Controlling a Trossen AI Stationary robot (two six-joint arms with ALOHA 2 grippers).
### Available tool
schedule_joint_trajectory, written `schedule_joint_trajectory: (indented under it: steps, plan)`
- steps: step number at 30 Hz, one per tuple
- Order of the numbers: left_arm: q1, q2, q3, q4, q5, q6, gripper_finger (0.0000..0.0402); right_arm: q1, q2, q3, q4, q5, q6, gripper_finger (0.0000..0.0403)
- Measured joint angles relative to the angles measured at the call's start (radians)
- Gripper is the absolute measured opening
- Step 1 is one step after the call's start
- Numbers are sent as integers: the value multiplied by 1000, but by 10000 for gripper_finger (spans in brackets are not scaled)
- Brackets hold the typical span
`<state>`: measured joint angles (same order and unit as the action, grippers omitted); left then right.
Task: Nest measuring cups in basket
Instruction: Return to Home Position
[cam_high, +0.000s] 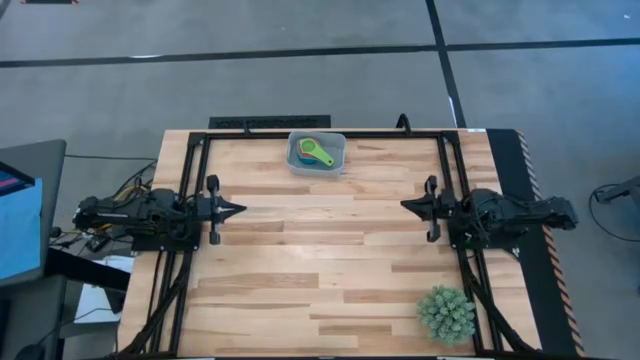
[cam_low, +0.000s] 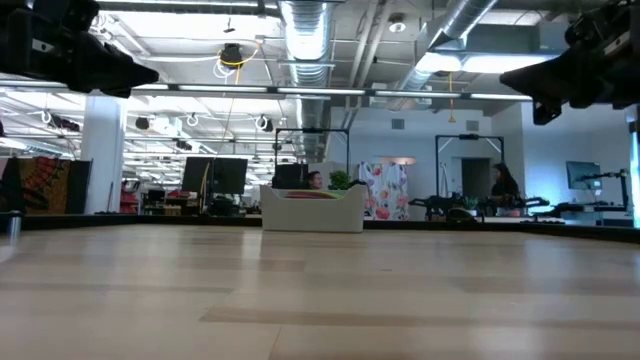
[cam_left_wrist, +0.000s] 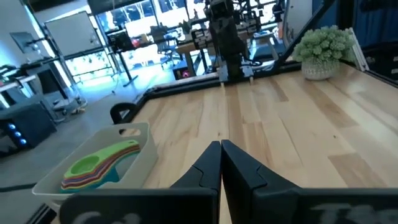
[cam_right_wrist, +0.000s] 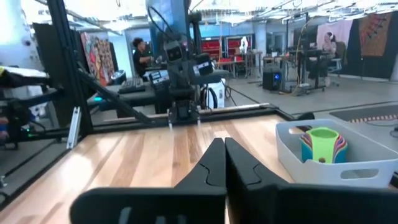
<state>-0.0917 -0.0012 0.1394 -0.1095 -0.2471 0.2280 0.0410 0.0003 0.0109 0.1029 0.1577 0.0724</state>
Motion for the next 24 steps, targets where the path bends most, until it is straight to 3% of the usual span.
schedule_joint_trajectory:
  steps: [7, 12, 24]
  plan:
    - [0, 2, -24, 14, 38, 0, 0, 0, 1, 0, 2, 0, -1, 18]
    - [0, 4, -129, 156, 59, -45, 0, 0, 1, 0, -5, 0, -1, 9]
    - [2, 7, -129, 165, 66, -4, 0, 24, 1, -1, -30, 0, 7, 34]
